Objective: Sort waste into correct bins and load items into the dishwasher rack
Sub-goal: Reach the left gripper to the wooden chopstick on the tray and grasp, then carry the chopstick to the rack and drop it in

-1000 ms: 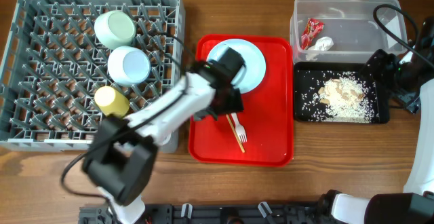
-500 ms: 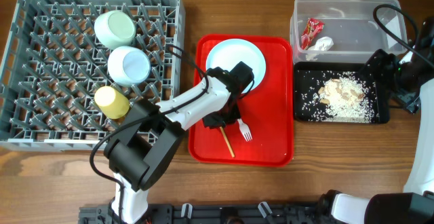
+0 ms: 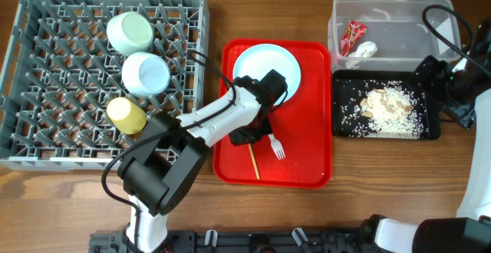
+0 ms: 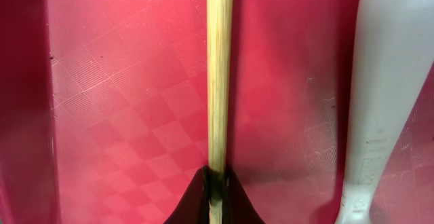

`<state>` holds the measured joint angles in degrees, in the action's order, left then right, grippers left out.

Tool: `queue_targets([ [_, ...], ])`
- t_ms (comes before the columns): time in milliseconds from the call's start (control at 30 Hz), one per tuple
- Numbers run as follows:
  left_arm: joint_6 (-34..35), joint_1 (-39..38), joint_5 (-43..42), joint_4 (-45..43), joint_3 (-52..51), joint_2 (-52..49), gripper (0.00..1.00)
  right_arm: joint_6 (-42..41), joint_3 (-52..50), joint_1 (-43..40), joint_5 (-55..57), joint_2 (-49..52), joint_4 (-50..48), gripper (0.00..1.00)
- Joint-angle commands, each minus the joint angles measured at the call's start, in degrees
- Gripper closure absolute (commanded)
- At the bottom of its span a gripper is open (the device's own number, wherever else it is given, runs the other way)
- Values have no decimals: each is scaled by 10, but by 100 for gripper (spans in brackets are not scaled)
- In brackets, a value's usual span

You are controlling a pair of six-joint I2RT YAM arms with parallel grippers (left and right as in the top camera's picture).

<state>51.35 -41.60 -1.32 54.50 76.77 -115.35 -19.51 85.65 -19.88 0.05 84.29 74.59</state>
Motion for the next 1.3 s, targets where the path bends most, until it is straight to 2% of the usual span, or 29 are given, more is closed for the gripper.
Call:
queue_targets([
  [0, 1, 5, 14, -3, -8, -7, 96, 12, -1, -1, -3, 6, 1, 0],
  [167, -27, 29, 45, -3, -6, 81, 96, 15, -1, -1, -14, 6, 0, 0],
  [300, -143, 61, 45, -11, -6, 166, 96, 15, -1, -1, -14, 6, 0, 0],
  [400, -260, 96, 44, -11, -6, 235, 96, 15, -1, -1, -14, 6, 0, 0],
  [567, -349, 166, 45, -12, -6, 316, 96, 15, -1, -1, -14, 6, 0, 0],
  [633, -378, 194, 44, -14, -6, 328, 96, 15, -1, -1, -14, 6, 0, 0],
  [733, -460, 228, 63, -12, -6, 323, 96, 15, -1, -1, -14, 6, 0, 0],
  [867, -461, 259, 72, -26, -7, 318, 96, 15, -1, -1, -14, 6, -2, 0],
  [1000, -492, 275, 72, -43, -7, 296, 96, 15, -1, -1, -14, 6, -1, 0],
  [1133, -492, 276, 72, -71, -7, 241, 96, 15, -1, -1, -14, 6, -1, 0],
  [1200, -492, 276, 72, -81, -7, 210, 91, 15, -1, -1, -14, 6, -1, 0],
  [1267, -492, 276, 73, -90, -7, 186, 91, 15, -1, -1, -14, 6, -1, 0],
])
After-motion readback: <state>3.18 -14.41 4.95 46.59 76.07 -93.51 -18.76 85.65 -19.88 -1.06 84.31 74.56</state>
